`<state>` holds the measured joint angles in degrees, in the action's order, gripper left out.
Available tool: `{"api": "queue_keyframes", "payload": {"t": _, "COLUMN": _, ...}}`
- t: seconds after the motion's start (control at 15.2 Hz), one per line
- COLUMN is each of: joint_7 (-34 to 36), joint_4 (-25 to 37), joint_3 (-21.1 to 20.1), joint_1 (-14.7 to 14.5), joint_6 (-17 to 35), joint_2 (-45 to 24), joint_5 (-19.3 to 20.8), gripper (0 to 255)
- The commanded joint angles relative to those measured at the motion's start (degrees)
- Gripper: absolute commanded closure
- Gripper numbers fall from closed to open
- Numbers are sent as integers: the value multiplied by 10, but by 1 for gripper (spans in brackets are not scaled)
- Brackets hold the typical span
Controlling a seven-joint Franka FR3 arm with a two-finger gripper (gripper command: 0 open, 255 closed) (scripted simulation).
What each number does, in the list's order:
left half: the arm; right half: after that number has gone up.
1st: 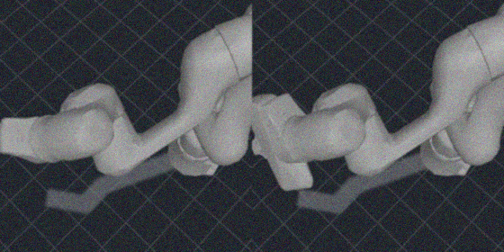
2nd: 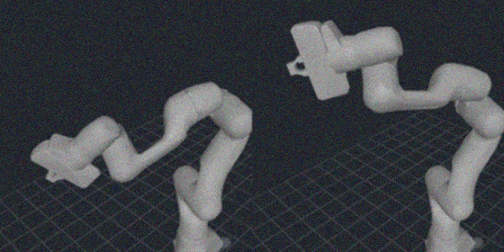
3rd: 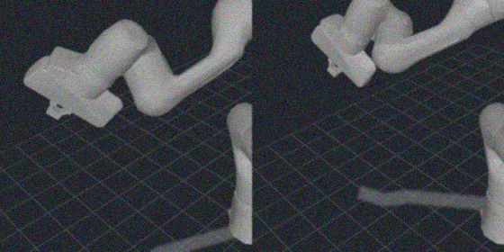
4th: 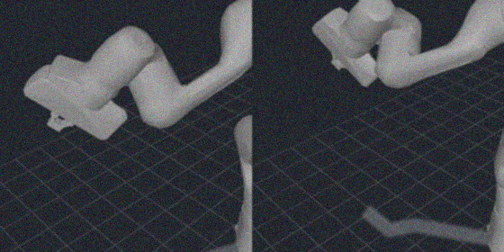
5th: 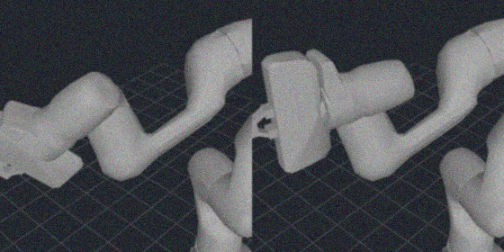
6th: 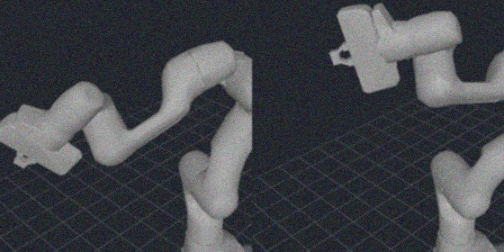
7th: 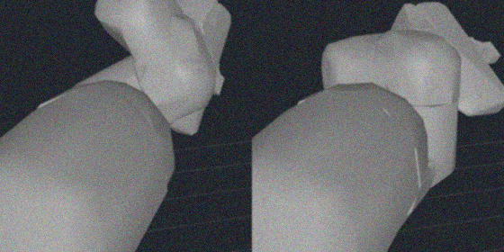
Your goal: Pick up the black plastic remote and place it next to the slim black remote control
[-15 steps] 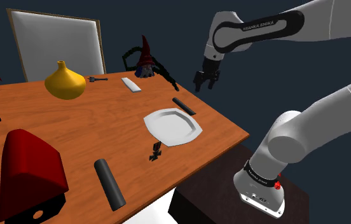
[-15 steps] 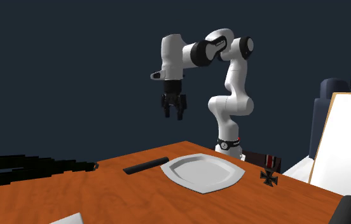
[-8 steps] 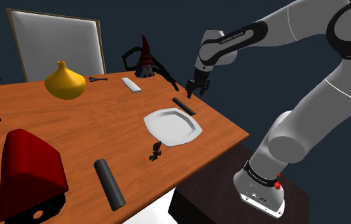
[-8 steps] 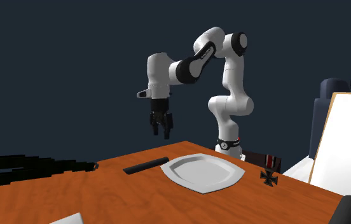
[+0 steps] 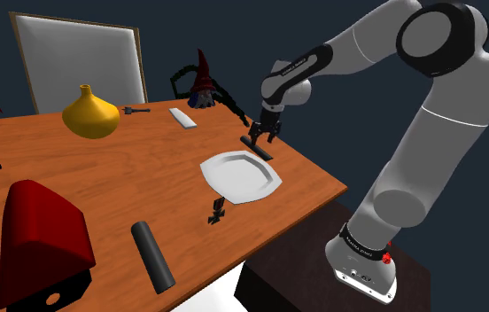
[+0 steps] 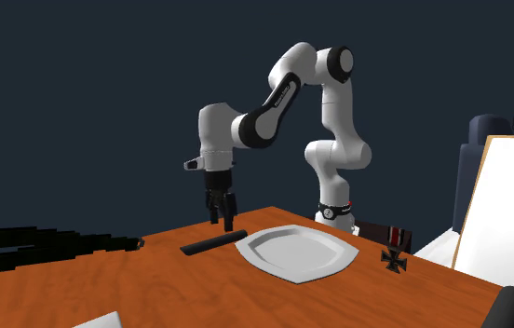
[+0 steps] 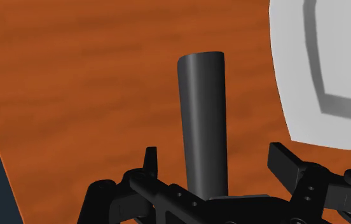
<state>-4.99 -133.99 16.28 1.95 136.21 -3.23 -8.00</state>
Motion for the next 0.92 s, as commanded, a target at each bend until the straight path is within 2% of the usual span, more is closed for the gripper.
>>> {"api": "queue_keyframes", "payload": {"t": 0.0, "joint_7": -4, "joint_4": -4, "joint_3": -2, "joint_1": -1, "joint_6": 16, "joint_2": -13, "joint_5": -8, "gripper": 0}}
{"api": "queue_keyframes", "payload": {"t": 0.26, "joint_7": -14, "joint_4": -9, "joint_3": -5, "joint_1": -1, "joint_6": 43, "joint_2": -35, "joint_5": -22, "gripper": 0}}
{"api": "queue_keyframes", "payload": {"t": 0.73, "joint_7": -14, "joint_4": -9, "joint_3": -5, "joint_1": -1, "joint_6": 43, "joint_2": -35, "joint_5": -22, "gripper": 0}}
{"api": "queue_keyframes", "payload": {"t": 0.79, "joint_7": -14, "joint_4": -9, "joint_3": -5, "joint_1": -1, "joint_6": 43, "joint_2": -35, "joint_5": -22, "gripper": 255}}
{"api": "queue_keyframes", "payload": {"t": 0.86, "joint_7": -14, "joint_4": -9, "joint_3": -5, "joint_1": -1, "joint_6": 43, "joint_2": -35, "joint_5": -22, "gripper": 255}}
